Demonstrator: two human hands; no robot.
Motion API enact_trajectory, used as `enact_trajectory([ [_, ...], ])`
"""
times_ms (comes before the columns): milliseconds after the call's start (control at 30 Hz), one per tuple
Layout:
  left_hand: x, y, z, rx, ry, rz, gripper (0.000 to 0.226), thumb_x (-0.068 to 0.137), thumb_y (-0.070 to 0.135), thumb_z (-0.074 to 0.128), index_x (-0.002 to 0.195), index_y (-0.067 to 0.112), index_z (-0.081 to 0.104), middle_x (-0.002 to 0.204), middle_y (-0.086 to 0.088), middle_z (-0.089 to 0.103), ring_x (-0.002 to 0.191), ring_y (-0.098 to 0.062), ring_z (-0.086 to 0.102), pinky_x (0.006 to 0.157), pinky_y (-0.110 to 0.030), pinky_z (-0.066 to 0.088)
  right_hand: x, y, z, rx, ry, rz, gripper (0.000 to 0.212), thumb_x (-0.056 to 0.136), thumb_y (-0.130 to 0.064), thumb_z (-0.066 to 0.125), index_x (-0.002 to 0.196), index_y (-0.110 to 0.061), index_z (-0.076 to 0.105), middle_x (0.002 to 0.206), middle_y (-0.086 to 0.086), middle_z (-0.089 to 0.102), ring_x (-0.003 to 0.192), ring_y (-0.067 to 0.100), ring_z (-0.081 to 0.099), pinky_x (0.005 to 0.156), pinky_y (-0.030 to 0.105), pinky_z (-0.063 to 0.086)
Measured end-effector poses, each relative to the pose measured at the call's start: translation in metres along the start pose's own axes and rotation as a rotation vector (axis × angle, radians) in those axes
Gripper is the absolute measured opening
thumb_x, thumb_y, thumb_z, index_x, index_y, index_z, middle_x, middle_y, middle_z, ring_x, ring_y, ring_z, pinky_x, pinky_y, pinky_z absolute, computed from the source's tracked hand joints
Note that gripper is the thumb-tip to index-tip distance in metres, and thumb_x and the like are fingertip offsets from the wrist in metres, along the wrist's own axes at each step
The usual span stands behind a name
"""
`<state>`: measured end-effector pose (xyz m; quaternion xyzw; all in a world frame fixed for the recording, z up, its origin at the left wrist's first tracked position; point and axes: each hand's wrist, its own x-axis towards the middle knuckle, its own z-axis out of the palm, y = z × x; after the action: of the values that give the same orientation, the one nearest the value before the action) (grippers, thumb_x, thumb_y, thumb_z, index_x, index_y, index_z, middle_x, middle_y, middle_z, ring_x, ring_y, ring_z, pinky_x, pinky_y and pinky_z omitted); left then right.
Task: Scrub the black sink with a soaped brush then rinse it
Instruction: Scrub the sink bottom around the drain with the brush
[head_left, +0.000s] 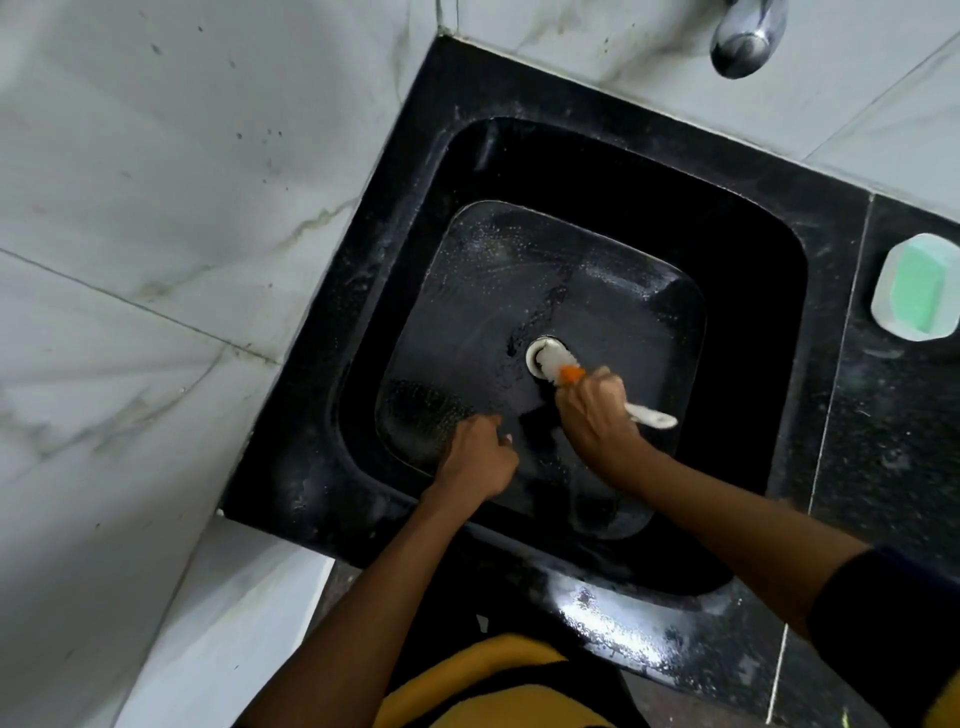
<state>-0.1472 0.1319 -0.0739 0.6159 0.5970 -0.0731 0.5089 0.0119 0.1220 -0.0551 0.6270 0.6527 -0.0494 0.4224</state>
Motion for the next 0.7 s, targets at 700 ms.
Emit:
enact_trajectory([
  [700,0.003,-0.003,0.004,0.035,0.041,0.058,0.032,0.091,0.02,0.054,0.116,0.005,0.065,0.12,-0.019,0.065,0.112,-0.038,0.06,0.096,-0.042,0.05,0.05,0.078,0.002,0.592,0.095,0.261,0.035,0.091,-0.043,0.047,0.098,-0.015,0.066,0.096,0.011,0.067,0.085,0.031,0.065,0.067,0.032,0.043],
])
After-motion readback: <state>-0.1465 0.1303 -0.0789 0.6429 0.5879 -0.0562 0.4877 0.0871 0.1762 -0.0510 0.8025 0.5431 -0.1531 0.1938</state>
